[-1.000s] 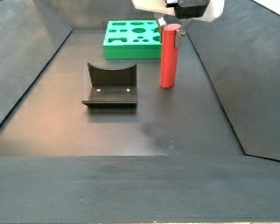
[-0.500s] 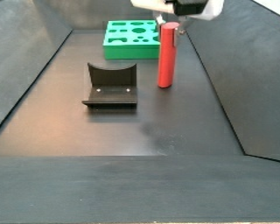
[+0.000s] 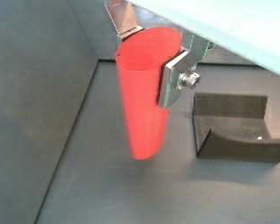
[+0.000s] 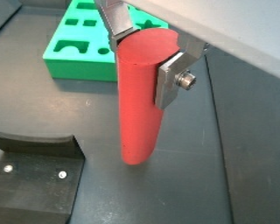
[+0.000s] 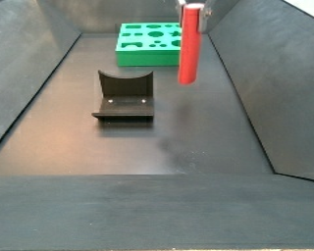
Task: Pick up the oval object. Move up. Move to above the board. Insert the oval object.
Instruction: Move to above the board.
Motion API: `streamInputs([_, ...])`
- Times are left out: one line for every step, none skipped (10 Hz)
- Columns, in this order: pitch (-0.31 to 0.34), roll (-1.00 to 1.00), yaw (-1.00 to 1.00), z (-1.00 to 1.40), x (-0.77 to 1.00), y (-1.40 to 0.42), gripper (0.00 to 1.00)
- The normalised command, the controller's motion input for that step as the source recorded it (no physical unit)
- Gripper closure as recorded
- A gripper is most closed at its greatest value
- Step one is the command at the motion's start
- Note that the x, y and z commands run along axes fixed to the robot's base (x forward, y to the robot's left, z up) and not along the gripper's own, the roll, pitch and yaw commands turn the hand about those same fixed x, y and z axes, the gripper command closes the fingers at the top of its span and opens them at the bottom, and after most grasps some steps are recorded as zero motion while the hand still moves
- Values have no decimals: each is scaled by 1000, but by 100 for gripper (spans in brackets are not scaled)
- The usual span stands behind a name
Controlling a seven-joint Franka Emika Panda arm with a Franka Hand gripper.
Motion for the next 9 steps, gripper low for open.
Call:
streamInputs([-329, 152, 668, 1000, -250, 208, 100])
streamInputs([-315, 148, 600, 1000, -263, 204, 100])
streamInputs([-295, 129, 485, 1000, -263, 170, 100])
streamInputs([-224, 70, 279, 1000, -224, 130, 100])
streamInputs([-147, 16, 170, 1000, -195, 123, 100])
streamInputs([-58, -51, 86, 831, -125, 81, 100])
streamInputs([-22, -86, 50, 651, -83, 52, 100])
streamInputs([3, -107, 21, 488, -56, 33, 100])
streamInputs([23, -128, 1, 333, -33, 23, 100])
